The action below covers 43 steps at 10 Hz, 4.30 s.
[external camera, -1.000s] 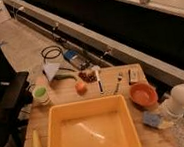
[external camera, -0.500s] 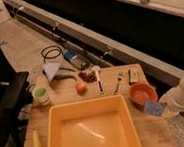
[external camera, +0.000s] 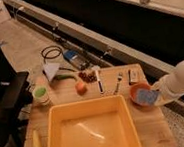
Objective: Wipe tray with sponge
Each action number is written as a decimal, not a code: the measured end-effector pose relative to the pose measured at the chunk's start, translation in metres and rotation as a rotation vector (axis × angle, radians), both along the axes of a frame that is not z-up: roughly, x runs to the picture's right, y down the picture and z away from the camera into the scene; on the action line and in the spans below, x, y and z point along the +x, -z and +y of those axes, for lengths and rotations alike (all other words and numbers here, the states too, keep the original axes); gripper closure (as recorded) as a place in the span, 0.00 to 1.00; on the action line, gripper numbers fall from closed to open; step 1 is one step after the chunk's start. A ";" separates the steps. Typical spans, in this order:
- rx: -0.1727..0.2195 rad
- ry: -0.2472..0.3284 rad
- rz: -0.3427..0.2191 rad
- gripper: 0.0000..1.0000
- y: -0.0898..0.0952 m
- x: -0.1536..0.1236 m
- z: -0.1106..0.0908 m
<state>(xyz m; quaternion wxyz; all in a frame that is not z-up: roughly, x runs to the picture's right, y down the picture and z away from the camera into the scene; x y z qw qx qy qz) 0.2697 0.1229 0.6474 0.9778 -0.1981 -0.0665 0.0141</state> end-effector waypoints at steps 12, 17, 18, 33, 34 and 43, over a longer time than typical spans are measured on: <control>-0.023 0.231 -0.175 1.00 -0.005 -0.143 0.009; 0.037 0.353 -0.232 1.00 0.001 -0.186 -0.007; 0.052 0.387 -0.256 1.00 0.004 -0.209 -0.009; -0.027 0.614 -0.389 1.00 -0.008 -0.319 0.049; -0.045 0.608 -0.377 1.00 -0.013 -0.317 0.051; -0.268 0.511 -0.285 1.00 -0.070 -0.276 0.152</control>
